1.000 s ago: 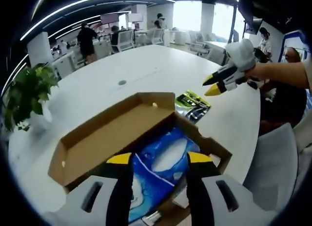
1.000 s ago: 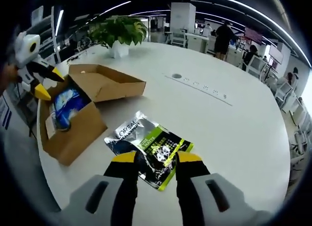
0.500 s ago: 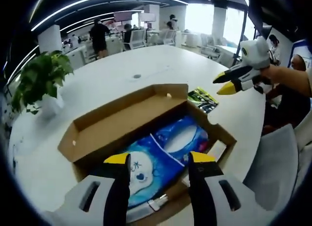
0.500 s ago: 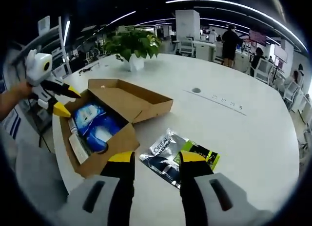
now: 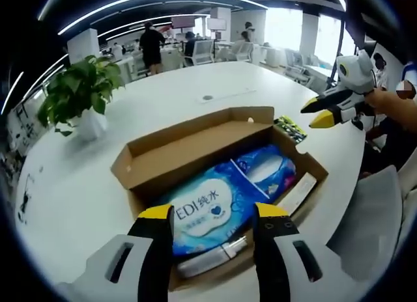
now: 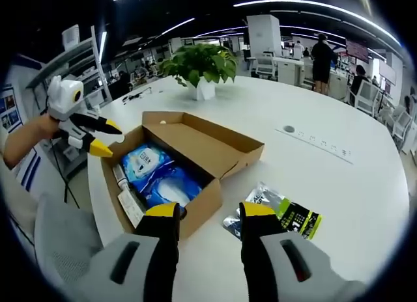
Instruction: Operate the shoe box by opening the lid, removing the specified soft item, and placing it in the target area until the item is outside and the box remains undamaged.
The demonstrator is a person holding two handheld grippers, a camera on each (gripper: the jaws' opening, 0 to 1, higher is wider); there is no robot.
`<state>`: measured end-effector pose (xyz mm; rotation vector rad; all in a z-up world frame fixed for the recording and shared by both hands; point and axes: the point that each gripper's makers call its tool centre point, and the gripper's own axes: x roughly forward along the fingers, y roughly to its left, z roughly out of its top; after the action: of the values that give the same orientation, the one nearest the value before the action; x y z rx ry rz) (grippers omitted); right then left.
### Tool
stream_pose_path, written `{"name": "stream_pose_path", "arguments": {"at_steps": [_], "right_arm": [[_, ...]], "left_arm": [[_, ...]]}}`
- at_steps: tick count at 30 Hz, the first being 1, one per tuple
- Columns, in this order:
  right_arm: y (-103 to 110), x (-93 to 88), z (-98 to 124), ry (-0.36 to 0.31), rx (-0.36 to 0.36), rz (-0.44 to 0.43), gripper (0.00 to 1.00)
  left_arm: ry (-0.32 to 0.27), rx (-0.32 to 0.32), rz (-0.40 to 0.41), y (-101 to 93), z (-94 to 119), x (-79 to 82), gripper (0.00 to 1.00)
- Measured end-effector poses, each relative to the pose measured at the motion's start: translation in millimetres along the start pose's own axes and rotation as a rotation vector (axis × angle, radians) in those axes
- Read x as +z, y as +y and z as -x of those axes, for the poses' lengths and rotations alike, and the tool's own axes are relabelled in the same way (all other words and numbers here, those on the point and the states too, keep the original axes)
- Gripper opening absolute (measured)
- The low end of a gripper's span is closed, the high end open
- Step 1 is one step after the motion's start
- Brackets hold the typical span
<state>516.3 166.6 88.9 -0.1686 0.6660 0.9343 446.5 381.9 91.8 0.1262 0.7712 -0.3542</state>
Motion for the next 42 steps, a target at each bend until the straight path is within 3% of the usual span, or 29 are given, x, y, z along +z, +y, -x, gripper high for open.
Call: {"name": "stream_pose_path", "arguments": {"at_steps": [16, 28, 42], "right_arm": [[42, 10.7, -28, -0.004, 0.076, 0.001, 0.32], [61, 9.7, -54, 0.017, 0.11, 0.007, 0.3], [79, 1.1, -88, 0.052, 0.139, 0.034, 0.22]], "left_arm": [[-0.032, 0.104, 0.086, 37.9, 18, -24.5, 0.43], [-0.015, 0.165, 0.156, 57.3, 23, -52.4, 0.29], [0.009, 0.186, 0.253, 62.4, 18, -75.1, 0.12]]}}
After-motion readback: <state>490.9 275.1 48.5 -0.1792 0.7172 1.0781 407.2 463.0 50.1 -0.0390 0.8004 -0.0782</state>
